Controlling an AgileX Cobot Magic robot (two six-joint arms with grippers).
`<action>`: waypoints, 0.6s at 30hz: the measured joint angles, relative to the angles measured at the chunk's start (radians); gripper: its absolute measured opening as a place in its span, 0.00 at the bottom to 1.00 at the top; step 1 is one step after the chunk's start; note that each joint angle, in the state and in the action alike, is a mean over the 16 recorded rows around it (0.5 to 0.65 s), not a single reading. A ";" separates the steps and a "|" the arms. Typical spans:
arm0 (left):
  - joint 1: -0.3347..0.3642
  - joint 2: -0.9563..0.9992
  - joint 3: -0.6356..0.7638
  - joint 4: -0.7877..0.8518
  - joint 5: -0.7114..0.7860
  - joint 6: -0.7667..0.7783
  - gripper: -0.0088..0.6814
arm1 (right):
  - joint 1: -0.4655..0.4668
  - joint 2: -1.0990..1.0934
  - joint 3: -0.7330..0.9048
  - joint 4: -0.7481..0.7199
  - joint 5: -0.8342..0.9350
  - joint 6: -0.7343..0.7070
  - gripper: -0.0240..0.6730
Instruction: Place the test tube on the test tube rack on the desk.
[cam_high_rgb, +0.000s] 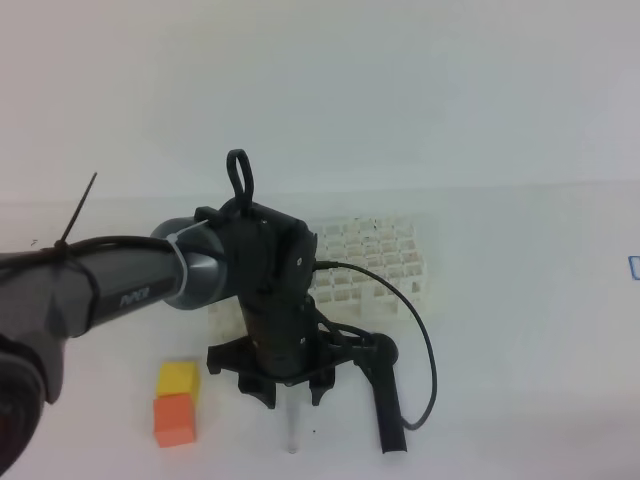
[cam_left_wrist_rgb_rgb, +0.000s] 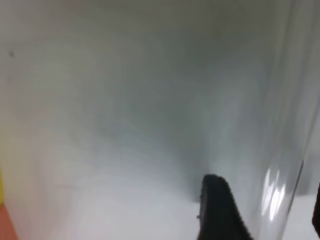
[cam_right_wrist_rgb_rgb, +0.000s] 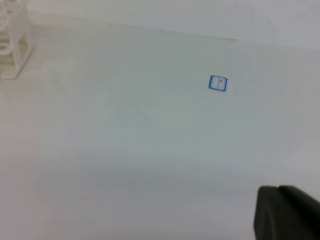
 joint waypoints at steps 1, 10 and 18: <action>-0.001 0.004 0.000 -0.002 0.001 -0.004 0.56 | 0.000 0.000 0.000 0.000 0.000 0.000 0.03; -0.003 0.035 -0.001 -0.027 0.001 -0.001 0.42 | 0.000 0.000 0.000 0.000 0.000 0.000 0.03; -0.003 0.031 -0.002 -0.048 -0.001 0.021 0.24 | 0.000 0.000 0.000 0.000 0.000 0.000 0.03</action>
